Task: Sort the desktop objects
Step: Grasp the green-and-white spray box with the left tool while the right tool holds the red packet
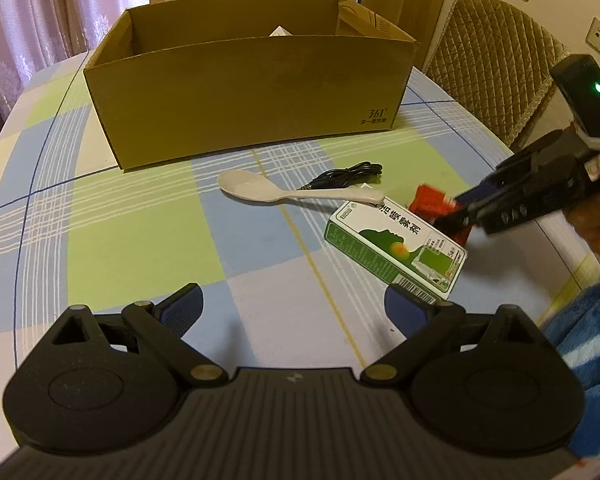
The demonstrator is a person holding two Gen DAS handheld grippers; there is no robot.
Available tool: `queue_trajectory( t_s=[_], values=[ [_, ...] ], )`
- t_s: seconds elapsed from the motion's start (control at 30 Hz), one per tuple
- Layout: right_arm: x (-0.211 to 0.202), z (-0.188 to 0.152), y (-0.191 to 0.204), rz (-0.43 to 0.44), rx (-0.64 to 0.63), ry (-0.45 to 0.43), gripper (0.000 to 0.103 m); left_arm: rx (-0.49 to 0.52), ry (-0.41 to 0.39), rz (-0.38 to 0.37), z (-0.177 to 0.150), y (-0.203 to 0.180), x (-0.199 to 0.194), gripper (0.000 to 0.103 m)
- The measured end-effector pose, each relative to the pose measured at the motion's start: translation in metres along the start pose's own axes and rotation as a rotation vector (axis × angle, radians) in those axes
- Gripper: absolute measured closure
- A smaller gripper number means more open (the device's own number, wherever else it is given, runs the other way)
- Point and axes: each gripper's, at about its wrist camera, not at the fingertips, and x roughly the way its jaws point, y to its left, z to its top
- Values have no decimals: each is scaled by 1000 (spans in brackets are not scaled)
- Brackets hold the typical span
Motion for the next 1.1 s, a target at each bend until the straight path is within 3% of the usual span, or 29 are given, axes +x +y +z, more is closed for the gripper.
queue_trajectory(
  t_s=[0.13, 0.3, 0.47, 0.57, 0.77, 1.0, 1.1],
  values=[
    [9, 4, 28, 45, -117, 28, 74, -4, 6, 10, -1, 4, 0, 8],
    [5, 7, 12, 13, -57, 32, 74, -8, 23, -1, -4, 7, 2, 8],
    [-3, 2, -4, -22, -33, 47, 74, 97, 32, -119, 2, -1, 13, 8],
    [-5, 2, -11, -37, -15, 40, 74, 162, 89, -138, 6, -7, 19, 7],
    [-8, -1, -15, -34, -3, 23, 74, 85, 131, -228, 12, -15, 33, 7],
    [-16, -9, -28, -57, 51, -4, 74, 47, 74, -217, 21, -33, 53, 6],
    [-19, -14, -33, -59, 66, -9, 74, 40, 79, -136, 24, -36, 50, 6]
  ],
)
